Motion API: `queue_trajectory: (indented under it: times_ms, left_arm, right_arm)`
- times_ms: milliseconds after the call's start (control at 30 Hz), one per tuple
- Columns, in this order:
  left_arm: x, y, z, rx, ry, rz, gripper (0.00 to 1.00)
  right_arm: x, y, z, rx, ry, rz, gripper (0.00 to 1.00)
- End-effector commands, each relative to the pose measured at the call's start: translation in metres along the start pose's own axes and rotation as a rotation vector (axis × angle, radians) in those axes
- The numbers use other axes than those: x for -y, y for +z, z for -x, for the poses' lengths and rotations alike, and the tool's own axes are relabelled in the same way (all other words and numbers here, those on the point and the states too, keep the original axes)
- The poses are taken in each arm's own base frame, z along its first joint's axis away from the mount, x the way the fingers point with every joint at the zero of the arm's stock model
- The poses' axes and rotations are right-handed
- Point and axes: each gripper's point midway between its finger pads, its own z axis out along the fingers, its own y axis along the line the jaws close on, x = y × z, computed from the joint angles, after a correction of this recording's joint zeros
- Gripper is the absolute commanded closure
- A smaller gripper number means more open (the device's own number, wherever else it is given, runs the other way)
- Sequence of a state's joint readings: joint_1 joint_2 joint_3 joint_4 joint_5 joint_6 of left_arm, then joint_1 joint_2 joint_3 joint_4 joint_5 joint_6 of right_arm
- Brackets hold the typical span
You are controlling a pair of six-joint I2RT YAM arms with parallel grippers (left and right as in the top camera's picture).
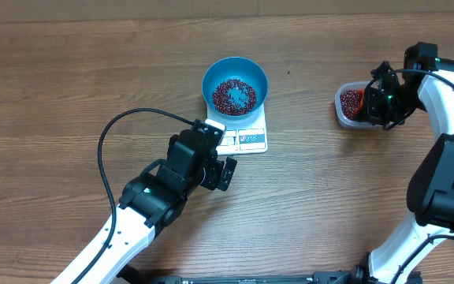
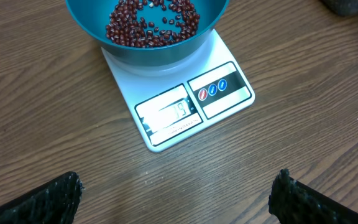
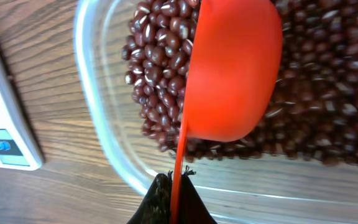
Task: Scoop item into bowl and weigh 150g on scale
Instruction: 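Return the empty scoop with right gripper to the bean tub, then scoop more red beans from the tub with right gripper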
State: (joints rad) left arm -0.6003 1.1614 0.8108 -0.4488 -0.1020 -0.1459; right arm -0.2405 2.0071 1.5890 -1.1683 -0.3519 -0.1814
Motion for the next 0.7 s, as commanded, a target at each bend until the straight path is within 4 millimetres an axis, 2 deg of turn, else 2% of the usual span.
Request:
queue_trajectory:
  times_ms: [0,133,367,667]
  left_arm:
    - [-0.0039,0.0001,0.0023,0.004,0.007,0.016,0.0]
    - [-0.0039,0.0001,0.0023,0.004,0.007,0.016,0.0]
    - [-0.0039,0.0001,0.0023,0.004,0.007,0.016,0.0]
    - [-0.0039,0.0001,0.0023,0.004,0.007,0.016,0.01]
  right_arm:
    - [-0.0147,0.0104,-0.0063,-0.034,0.009,0.093,0.96]
    - [-0.0194,0.0101,-0.0066,-0.035,0.022,0.132,0.96]
    - [-0.0111,0.0089,-0.0063,-0.032,0.106,0.195,0.96]
    - [-0.0112,0.0027,-0.0039,-0.018,0.173,0.33,0.96]
